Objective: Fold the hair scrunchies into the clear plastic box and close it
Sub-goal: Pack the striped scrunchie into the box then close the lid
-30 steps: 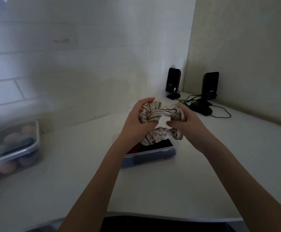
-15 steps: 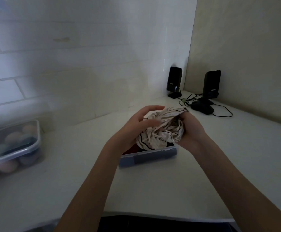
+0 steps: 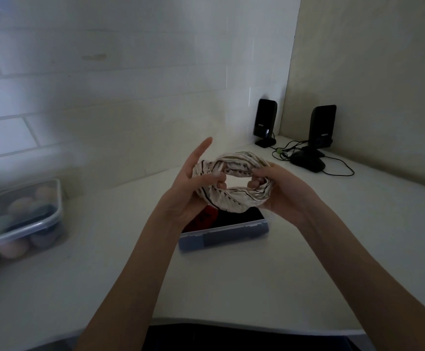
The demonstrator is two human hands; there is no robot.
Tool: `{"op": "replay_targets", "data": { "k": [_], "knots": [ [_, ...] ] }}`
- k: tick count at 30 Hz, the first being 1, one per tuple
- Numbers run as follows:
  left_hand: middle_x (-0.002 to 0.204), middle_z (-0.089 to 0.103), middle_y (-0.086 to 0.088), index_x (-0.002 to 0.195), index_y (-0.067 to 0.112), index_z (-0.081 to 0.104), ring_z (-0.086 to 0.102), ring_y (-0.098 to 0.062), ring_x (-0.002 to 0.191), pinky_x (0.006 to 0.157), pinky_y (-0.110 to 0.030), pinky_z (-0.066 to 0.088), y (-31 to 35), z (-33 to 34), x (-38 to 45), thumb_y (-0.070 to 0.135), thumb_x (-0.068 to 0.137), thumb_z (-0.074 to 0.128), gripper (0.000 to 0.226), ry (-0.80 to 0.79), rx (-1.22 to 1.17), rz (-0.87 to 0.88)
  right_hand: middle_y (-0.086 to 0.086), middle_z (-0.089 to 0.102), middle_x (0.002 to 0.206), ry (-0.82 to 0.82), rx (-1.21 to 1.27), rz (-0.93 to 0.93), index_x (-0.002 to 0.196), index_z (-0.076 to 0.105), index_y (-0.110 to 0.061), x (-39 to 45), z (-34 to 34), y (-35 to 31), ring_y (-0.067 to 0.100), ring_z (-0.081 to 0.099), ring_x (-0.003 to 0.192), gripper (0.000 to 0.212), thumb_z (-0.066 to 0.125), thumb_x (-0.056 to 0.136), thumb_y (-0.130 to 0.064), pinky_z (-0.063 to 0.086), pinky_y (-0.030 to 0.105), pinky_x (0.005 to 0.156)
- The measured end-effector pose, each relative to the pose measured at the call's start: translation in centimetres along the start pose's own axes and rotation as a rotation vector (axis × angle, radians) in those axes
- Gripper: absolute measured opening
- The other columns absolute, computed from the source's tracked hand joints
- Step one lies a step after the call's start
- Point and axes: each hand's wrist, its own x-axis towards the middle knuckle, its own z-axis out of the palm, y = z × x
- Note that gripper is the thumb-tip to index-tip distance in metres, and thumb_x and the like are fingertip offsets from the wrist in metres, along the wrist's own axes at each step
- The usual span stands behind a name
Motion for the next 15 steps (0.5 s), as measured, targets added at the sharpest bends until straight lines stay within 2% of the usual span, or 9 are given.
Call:
{"op": "replay_targets", "data": {
  "k": [2, 5, 7, 9, 10, 12, 14, 15],
  "knots": [
    [0.085, 0.066, -0.010, 0.127, 0.027, 0.052, 0.066, -0.014, 0.066, 0.060, -0.026, 0.056, 0.3, 0.3, 0.1, -0.011, 0.070, 0.068, 0.070, 0.056, 0.205, -0.019, 0.003, 0.056, 0.051, 0.084, 0.015, -0.042, 0.091, 0.053, -0.007, 0.3, -0.1, 0.2, 0.012, 0.057, 0.046, 0.009, 0.050, 0.088, 0.001, 0.050, 0.027, 0.054],
    [0.113, 0.059, -0.013, 0.109, 0.028, 0.062, 0.066, -0.019, 0.084, 0.065, -0.028, 0.058, 0.3, 0.1, 0.3, -0.012, 0.072, 0.067, 0.055, 0.120, 0.392, -0.030, 0.007, 0.063, 0.055, 0.221, -0.088, -0.135, 0.095, 0.045, -0.014, 0.5, -0.2, 0.5, 0.017, 0.064, 0.048, 0.021, 0.056, 0.087, 0.002, 0.051, 0.027, 0.046],
    [0.104, 0.064, -0.008, 0.093, 0.022, 0.065, 0.063, -0.016, 0.073, 0.060, -0.023, 0.055, -0.1, 0.0, 0.3, -0.014, 0.075, 0.064, 0.040, 0.104, 0.457, 0.018, 0.012, 0.065, 0.065, 0.254, -0.264, -0.199, 0.091, 0.043, -0.018, 0.7, -0.2, 0.7, 0.019, 0.066, 0.052, 0.024, 0.057, 0.087, 0.001, 0.052, 0.027, 0.047],
    [0.096, 0.066, 0.000, 0.083, 0.019, 0.068, 0.059, -0.013, 0.068, 0.058, -0.019, 0.051, -0.4, 0.1, 0.3, -0.013, 0.078, 0.062, 0.034, 0.092, 0.562, 0.071, 0.014, 0.065, 0.077, 0.265, -0.538, -0.306, 0.084, 0.044, -0.020, 1.0, -0.4, 0.8, 0.023, 0.066, 0.060, 0.025, 0.057, 0.086, 0.000, 0.051, 0.027, 0.052],
    [0.098, 0.065, 0.004, 0.081, 0.018, 0.070, 0.061, -0.009, 0.072, 0.059, -0.017, 0.050, -0.5, 0.2, 0.3, -0.013, 0.079, 0.060, 0.033, 0.085, 0.633, 0.094, 0.010, 0.064, 0.081, 0.265, -0.713, -0.370, 0.079, 0.045, -0.021, 1.2, -0.5, 0.9, 0.022, 0.064, 0.065, 0.026, 0.057, 0.084, 0.001, 0.049, 0.028, 0.054],
    [0.106, 0.063, 0.005, 0.087, 0.015, 0.072, 0.062, -0.001, 0.088, 0.069, -0.011, 0.049, -0.7, 0.3, 0.4, -0.013, 0.080, 0.058, 0.032, 0.053, 0.842, 0.111, -0.003, 0.061, 0.078, 0.235, -1.004, -0.459, 0.067, 0.051, -0.023, 1.5, -0.6, 1.1, 0.008, 0.058, 0.070, 0.033, 0.053, 0.078, 0.008, 0.046, 0.022, 0.057],
    [0.110, 0.059, 0.005, 0.097, 0.016, 0.072, 0.056, -0.005, 0.099, 0.080, -0.006, 0.044, -1.0, 0.2, 0.6, -0.007, 0.080, 0.061, 0.030, -0.004, 1.080, 0.062, -0.011, 0.058, 0.070, 0.187, -1.153, -0.454, 0.060, 0.059, -0.024, 1.6, -0.7, 1.1, 0.001, 0.053, 0.066, 0.040, 0.047, 0.071, 0.013, 0.040, 0.021, 0.059],
    [0.110, 0.055, 0.006, 0.102, 0.018, 0.071, 0.053, -0.006, 0.101, 0.083, -0.003, 0.040, -1.1, 0.2, 0.7, -0.001, 0.080, 0.064, 0.030, -0.024, 1.194, 0.041, -0.012, 0.058, 0.068, 0.175, -1.209, -0.428, 0.060, 0.064, -0.023, 1.6, -0.8, 1.1, 0.003, 0.052, 0.064, 0.040, 0.047, 0.071, 0.012, 0.040, 0.021, 0.059]
  ]
}}
